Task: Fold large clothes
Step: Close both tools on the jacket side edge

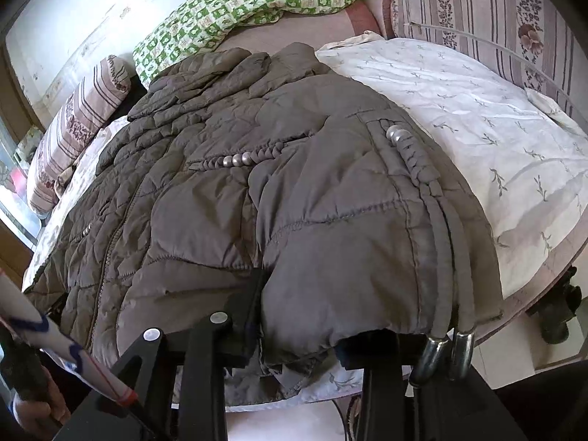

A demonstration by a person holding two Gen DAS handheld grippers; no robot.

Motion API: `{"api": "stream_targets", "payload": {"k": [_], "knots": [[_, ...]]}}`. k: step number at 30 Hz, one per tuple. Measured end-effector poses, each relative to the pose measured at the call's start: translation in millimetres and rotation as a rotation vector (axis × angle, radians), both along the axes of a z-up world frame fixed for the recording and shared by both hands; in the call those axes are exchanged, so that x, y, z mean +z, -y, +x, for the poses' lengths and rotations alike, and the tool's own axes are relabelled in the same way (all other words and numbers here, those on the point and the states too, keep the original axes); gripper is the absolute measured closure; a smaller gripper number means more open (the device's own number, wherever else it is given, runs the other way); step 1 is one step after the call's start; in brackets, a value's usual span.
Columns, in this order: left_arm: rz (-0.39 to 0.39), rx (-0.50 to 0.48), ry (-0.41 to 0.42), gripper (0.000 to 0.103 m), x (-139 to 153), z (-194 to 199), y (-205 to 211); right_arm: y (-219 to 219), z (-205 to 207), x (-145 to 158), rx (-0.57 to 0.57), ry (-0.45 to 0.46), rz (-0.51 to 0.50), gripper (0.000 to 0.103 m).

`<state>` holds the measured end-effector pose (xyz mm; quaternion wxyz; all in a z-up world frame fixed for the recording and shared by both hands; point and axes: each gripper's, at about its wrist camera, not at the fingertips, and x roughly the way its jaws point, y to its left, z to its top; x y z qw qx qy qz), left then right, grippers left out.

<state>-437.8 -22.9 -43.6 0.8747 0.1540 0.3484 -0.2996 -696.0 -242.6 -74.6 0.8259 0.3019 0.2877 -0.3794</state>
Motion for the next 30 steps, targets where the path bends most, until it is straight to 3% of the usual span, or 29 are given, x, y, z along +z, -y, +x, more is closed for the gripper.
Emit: {"api": "stream_targets", "payload": {"k": [17, 19, 21, 24, 26, 28, 30], "knots": [[-0.002, 0.006, -0.024, 0.015, -2, 3, 0, 4, 5, 1, 0.0, -0.022, 0.03, 0.062], [0.0, 0.005, -0.017, 0.015, -2, 2, 0, 4, 4, 1, 0.002, -0.021, 0.027, 0.063], [0.004, 0.003, -0.008, 0.015, -1, 3, 0, 4, 2, 1, -0.004, -0.009, 0.021, 0.074], [-0.019, -0.014, -0.005, 0.033, 4, 2, -4, 3, -2, 8, -0.003, 0.021, 0.006, 0.082], [-0.031, -0.028, 0.016, 0.055, 10, -3, -6, 0, -4, 13, -0.006, 0.038, -0.013, 0.084], [-0.054, -0.048, 0.029, 0.069, 18, -6, -9, -1, -6, 19, -0.003, 0.061, -0.018, 0.085], [-0.087, -0.054, 0.022, 0.073, 26, -5, -14, -2, -10, 29, -0.001, 0.1, -0.037, 0.085]]}}
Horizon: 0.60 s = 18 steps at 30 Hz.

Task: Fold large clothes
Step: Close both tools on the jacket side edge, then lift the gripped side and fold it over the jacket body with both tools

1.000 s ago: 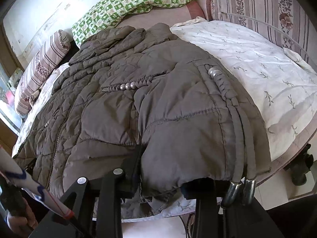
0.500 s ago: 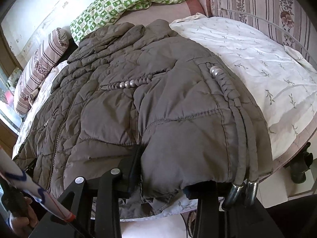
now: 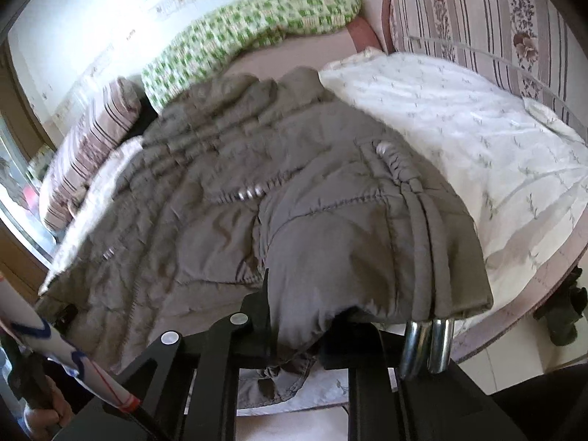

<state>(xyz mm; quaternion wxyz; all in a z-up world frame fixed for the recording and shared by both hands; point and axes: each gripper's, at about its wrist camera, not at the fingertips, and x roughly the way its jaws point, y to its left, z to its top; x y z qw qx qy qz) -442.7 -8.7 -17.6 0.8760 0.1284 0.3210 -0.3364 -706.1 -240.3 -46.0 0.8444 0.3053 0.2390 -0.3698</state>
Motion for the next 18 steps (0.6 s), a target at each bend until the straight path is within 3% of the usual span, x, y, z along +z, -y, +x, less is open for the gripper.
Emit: {"api": "stream_targets", "payload": {"k": [8, 18], "knots": [[-0.058, -0.025, -0.004, 0.076, 27, 3, -4, -4, -4, 38, 0.039, 0.057, -0.071, 0.086], [-0.138, -0.083, 0.071, 0.075, 102, 33, 21, 17, 4, 100, 0.067, 0.147, -0.135, 0.086]]}}
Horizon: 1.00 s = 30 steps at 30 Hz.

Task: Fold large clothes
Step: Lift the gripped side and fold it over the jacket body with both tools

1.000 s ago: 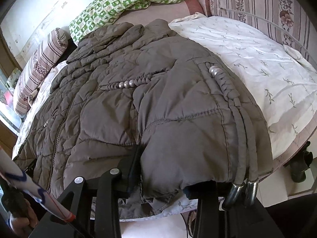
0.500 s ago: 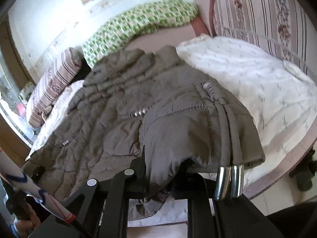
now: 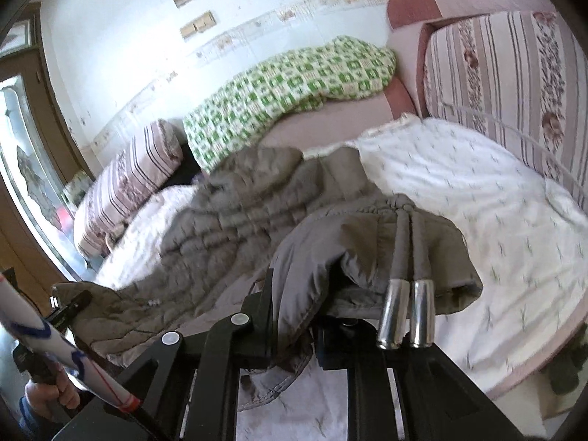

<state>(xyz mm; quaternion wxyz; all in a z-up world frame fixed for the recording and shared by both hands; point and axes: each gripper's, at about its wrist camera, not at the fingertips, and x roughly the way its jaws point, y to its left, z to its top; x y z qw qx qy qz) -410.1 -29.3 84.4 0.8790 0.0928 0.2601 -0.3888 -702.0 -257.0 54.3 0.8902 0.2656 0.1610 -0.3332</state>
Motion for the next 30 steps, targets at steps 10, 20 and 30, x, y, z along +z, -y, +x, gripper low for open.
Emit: {"api": "stream_targets", "payload": {"k": [10, 20, 30], "knots": [[-0.032, -0.03, -0.075, 0.067, 64, 78, 69, 60, 56, 78, -0.005, 0.07, -0.039, 0.086], [-0.143, 0.071, -0.036, 0.028, 144, 196, 139, 191, 182, 126, -0.06, 0.02, -0.006, 0.086], [-0.152, 0.087, 0.041, 0.028, 139, 234, 159, 307, 274, 90, -0.156, -0.07, 0.084, 0.086]]}}
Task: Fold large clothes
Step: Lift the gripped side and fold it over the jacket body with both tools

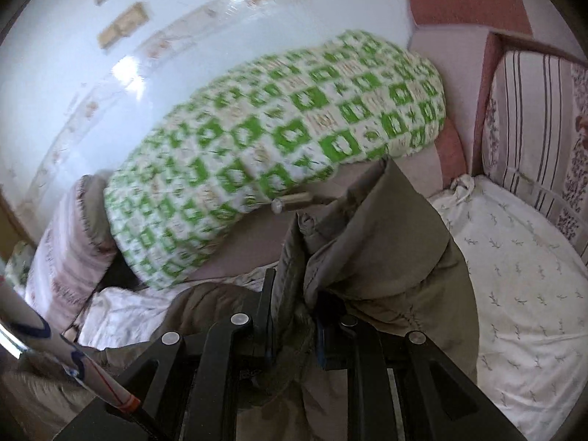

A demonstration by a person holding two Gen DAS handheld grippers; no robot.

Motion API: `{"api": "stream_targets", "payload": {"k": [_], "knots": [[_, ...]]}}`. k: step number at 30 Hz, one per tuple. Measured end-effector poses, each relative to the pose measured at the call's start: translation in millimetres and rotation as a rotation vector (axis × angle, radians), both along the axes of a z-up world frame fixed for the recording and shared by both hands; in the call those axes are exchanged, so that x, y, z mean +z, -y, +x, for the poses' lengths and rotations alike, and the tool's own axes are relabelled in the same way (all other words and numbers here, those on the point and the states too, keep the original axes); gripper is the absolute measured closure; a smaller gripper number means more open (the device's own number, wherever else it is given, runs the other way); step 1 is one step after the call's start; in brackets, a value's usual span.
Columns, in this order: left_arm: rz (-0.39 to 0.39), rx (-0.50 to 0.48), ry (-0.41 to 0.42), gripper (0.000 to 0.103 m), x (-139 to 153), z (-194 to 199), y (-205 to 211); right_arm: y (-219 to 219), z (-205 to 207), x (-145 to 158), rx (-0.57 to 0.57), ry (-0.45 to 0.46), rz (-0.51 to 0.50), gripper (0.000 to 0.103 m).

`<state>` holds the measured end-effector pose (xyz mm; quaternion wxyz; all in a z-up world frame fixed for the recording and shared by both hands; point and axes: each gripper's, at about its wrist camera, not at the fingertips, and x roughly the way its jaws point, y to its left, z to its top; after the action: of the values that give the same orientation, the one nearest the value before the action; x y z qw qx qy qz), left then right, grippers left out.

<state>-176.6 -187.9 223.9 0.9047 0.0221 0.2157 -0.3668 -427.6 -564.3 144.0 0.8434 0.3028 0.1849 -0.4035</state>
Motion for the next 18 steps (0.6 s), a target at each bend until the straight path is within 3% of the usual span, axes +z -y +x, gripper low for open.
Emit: {"api": "stream_targets", "payload": {"k": [8, 10, 12, 14, 18], "knots": [[0.178, -0.159, -0.071, 0.028, -103, -21, 79, 43, 19, -45, -0.039, -0.063, 0.049, 0.082], [0.232, -0.146, -0.089, 0.028, -129, -17, 105, 46, 22, -52, -0.034, -0.073, 0.057, 0.076], [0.293, -0.13, -0.097, 0.028, -152, -10, 131, 48, 19, -55, -0.012, -0.043, 0.074, 0.057], [0.329, -0.111, -0.103, 0.028, -166, 0, 145, 47, 11, -53, 0.02, 0.004, 0.091, 0.045], [0.354, -0.083, -0.159, 0.027, -186, 24, 161, 33, -14, -37, 0.064, 0.067, 0.056, 0.045]]}}
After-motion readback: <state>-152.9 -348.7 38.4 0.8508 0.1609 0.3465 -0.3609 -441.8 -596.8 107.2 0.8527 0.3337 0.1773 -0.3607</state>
